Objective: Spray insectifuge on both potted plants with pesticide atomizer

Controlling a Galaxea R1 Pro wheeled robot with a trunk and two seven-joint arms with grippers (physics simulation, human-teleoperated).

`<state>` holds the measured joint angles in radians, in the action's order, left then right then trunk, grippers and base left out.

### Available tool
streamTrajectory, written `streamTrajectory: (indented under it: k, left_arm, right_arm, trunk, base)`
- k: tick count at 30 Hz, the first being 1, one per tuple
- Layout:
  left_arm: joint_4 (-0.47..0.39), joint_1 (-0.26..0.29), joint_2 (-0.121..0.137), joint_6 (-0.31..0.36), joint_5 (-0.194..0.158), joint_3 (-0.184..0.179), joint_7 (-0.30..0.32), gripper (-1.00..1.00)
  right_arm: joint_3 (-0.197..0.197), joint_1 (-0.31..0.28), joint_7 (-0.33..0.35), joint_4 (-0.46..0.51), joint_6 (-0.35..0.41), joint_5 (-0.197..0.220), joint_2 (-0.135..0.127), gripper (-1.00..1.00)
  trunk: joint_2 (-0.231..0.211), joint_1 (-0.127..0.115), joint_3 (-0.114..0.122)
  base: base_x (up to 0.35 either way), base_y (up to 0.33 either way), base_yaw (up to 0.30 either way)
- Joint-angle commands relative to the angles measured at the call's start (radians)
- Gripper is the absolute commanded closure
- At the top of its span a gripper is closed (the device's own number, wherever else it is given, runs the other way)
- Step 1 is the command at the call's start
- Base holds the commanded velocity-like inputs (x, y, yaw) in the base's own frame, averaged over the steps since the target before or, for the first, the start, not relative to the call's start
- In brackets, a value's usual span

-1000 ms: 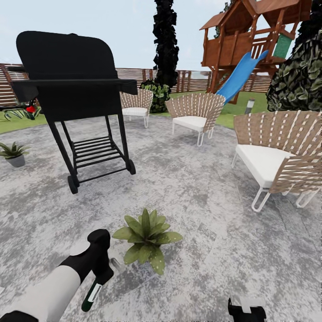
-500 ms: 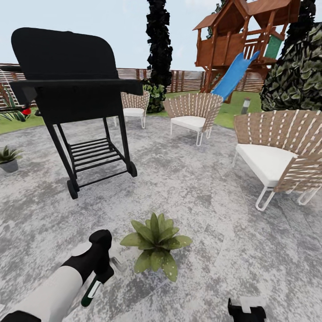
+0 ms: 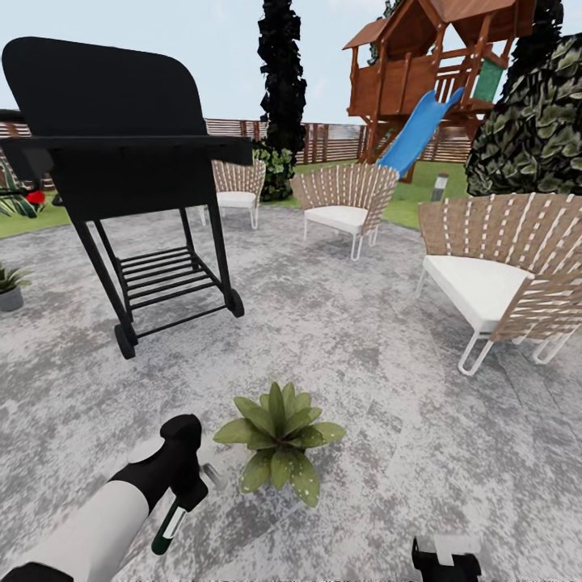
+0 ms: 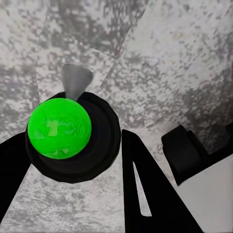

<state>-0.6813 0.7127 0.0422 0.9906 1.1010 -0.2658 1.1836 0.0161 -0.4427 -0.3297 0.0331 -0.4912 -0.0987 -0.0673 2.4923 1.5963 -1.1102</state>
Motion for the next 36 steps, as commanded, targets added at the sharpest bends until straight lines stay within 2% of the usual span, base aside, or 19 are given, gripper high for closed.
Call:
streamTrajectory:
  k: [1, 3, 7, 11, 13, 21, 24, 36]
  left_arm:
    - [-0.003, 0.001, 0.001, 0.006, 0.008, -0.004, 0.010, 1.00]
    - [-0.005, 0.001, 0.000, 0.006, 0.008, -0.005, 0.010, 1.00]
    - [-0.007, 0.002, -0.002, 0.005, 0.008, -0.010, 0.007, 1.00]
    - [-0.028, 0.004, -0.035, 0.002, 0.009, -0.011, 0.008, 1.00]
    - [-0.033, 0.004, -0.041, 0.001, 0.013, -0.015, 0.008, 1.00]
    - [-0.022, 0.001, -0.043, 0.000, 0.016, -0.019, 0.003, 1.00]
    - [-0.025, 0.002, -0.036, 0.001, 0.015, -0.013, 0.002, 1.00]
    - [-0.032, 0.002, -0.025, 0.002, 0.020, -0.009, 0.002, 1.00]
  right_arm:
    - [0.002, -0.001, -0.009, -0.001, 0.000, -0.011, 0.000, -1.00]
    - [0.002, -0.001, -0.009, -0.001, 0.001, -0.011, 0.000, -1.00]
    - [0.004, -0.001, -0.008, -0.003, 0.000, -0.013, 0.000, -1.00]
    - [0.005, -0.001, -0.008, -0.004, 0.000, -0.013, 0.000, -1.00]
    - [0.005, -0.001, -0.008, -0.003, 0.000, -0.013, 0.000, -1.00]
    - [0.002, -0.001, -0.009, -0.002, 0.000, -0.012, 0.000, -1.00]
    - [0.002, -0.001, -0.009, -0.002, 0.000, -0.012, -0.001, -1.00]
    - [0.004, -0.001, -0.009, -0.002, 0.000, -0.013, -0.001, -1.00]
  trunk:
    - [0.008, 0.004, -0.006]
    - [0.008, 0.005, -0.016]
    - [0.008, 0.005, -0.017]
    - [0.008, 0.005, -0.018]
    - [0.008, 0.005, -0.018]
    - [0.008, 0.005, -0.018]
    - [0.008, 0.005, -0.018]
    - [0.008, 0.005, -0.018]
  base:
    - [0.000, 0.000, 0.000]
    - [0.000, 0.000, 0.000]
    - [0.000, 0.000, 0.000]
    - [0.000, 0.000, 0.000]
    - [0.000, 0.000, 0.000]
    - [0.000, -0.017, -0.144]
    - [-0.013, -0.009, -0.121]
    - [-0.144, 0.255, -0.004]
